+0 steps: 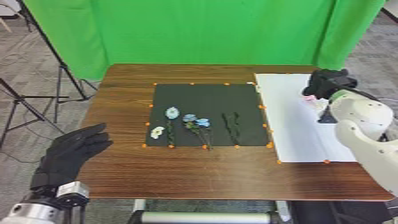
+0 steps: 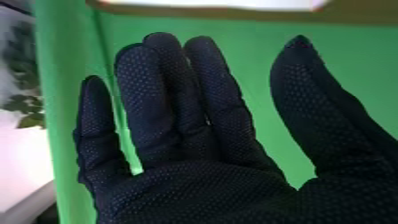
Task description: Arrange flowers
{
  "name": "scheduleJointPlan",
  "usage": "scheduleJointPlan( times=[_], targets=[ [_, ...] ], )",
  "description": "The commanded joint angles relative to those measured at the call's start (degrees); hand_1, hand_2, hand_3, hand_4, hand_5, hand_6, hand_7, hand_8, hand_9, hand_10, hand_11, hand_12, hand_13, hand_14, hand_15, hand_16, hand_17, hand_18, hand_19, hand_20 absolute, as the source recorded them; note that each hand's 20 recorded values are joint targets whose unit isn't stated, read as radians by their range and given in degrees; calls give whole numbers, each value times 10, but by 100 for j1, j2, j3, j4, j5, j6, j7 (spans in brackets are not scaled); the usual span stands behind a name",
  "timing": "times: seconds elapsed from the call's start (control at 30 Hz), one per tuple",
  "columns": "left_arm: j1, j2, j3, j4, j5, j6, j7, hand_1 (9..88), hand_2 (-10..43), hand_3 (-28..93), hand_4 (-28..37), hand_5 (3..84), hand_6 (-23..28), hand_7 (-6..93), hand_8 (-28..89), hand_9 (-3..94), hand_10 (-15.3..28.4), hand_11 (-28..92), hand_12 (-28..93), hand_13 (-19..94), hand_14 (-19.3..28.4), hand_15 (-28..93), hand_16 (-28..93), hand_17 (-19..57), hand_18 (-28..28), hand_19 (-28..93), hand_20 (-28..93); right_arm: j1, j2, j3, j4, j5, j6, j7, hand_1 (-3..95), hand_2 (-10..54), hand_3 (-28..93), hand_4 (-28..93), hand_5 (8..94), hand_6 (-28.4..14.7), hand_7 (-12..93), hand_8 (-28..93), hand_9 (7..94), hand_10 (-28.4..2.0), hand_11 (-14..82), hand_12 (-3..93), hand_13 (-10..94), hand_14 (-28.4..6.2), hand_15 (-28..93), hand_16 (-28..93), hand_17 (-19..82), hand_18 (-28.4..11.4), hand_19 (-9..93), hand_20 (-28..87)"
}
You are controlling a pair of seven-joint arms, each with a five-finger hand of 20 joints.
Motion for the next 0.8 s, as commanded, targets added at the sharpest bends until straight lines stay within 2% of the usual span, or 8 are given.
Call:
scheduleJointPlan(
  times=[0.03,0.23,0.27,0.33,0.4,0.5,0.57,0.8],
  targets=[
    [-240,11,245,105,-32,-86,-8,277,59,813,-114,488,146,133,-79,427,231,391,115,323,284,630,-126,-82,221,568,207,-142,18,5,173,-633,-66,422,221,12,884,-282,526,-48,212,-138,517,-156,297,173,448,-137,747,178,73,-234,641,320],
    [-20,-32,61,53,-57,-42,42,275,60,813,-114,488,146,134,-79,427,231,391,116,324,284,631,-126,-82,221,568,207,-543,43,409,27,-383,-512,778,218,-11,888,-282,512,-59,203,-134,489,-168,271,173,413,-154,748,165,56,-243,634,319],
    [71,56,41,40,-143,19,137,275,59,814,-114,488,146,134,-79,427,231,391,116,324,284,631,-126,-82,221,568,207,-561,6,436,14,-352,-627,800,217,-13,888,-282,510,-62,201,-133,487,-171,268,174,410,-157,749,164,54,-244,634,320],
    [138,47,-3,23,-159,34,154,275,60,813,-114,488,146,134,-79,427,231,391,116,324,284,630,-126,-82,221,568,207,-635,-130,534,46,-409,-813,731,215,-18,888,-282,511,-68,197,-131,489,-177,264,176,407,-161,751,162,48,-248,632,321],
    [99,13,-31,30,-131,-18,74,275,59,813,-114,488,146,134,-79,427,231,391,116,323,284,630,-126,-82,221,568,208,-682,-143,482,112,-427,-719,713,216,-20,886,-282,514,-69,194,-128,493,-176,266,178,408,-162,752,159,46,-250,629,321],
    [81,19,-7,40,-165,27,111,275,59,814,-114,488,146,133,-79,428,231,391,116,323,284,631,-126,-82,222,567,208,-600,-298,442,221,-500,-756,671,218,-22,884,-282,520,-69,193,-126,499,-174,269,179,415,-158,755,156,45,-251,626,323],
    [9,-13,18,65,-131,25,9,274,60,813,-115,489,146,134,-79,428,231,391,115,323,284,631,-126,-82,222,567,208,-514,-329,349,257,-581,-787,645,223,-27,881,-282,521,-68,194,-125,503,-172,272,180,420,-156,756,156,45,-252,625,323],
    [-100,28,120,103,-126,-38,23,275,60,813,-114,489,147,135,-79,427,231,392,116,323,284,631,-126,-82,221,567,208,-411,-341,60,409,-773,-532,834,254,-34,862,-282,537,-44,213,-132,529,-160,285,178,440,-148,755,155,57,-253,628,326]
  ],
)
